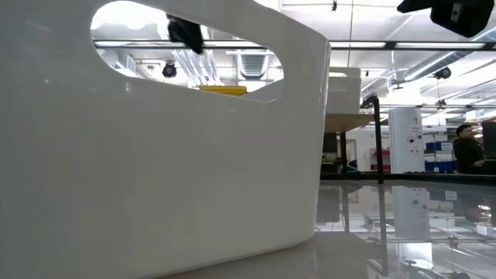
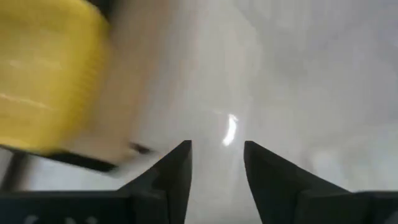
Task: Stack baskets on shelf by color
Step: Stack the black bin on top of the black bins on the shelf
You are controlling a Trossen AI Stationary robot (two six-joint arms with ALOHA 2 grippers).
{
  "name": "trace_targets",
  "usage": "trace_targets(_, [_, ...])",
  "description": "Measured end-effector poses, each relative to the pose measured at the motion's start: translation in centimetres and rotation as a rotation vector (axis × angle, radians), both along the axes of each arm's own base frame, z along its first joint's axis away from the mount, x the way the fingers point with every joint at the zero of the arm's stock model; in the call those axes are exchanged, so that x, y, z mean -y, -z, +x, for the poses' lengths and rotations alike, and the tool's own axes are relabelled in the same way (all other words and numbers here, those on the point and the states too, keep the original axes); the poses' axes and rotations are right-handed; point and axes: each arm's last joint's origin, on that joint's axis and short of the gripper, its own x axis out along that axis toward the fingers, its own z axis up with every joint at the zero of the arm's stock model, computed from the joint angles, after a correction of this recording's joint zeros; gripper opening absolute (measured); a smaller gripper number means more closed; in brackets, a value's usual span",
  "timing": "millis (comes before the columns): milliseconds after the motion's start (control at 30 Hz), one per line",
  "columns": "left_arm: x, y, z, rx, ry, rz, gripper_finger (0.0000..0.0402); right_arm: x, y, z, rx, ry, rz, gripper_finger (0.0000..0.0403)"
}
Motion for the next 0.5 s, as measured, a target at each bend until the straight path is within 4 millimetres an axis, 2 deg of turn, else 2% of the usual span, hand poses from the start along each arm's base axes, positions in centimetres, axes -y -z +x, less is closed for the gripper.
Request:
trace_targets(200, [7.9,1.1,-1.9,-0.061,0.015,-0.133,0.0100,0.8,0.3,0.8,-0.029,-0.018,-0.104,0.0066])
trace_targets(367, [13.7,4.7,-3.5,-0.140,-0.085,-0.282,0.0089,2.1,0.1,1.5,-0.045,-0.026,-0.193,0.0066])
trace_targets(500, [18.1,7.2,-3.9,-0.089,-0.198,-0.466,0.0088,3.0,0.1,2.1,-0.065,-0.034,-0.263,0.0066])
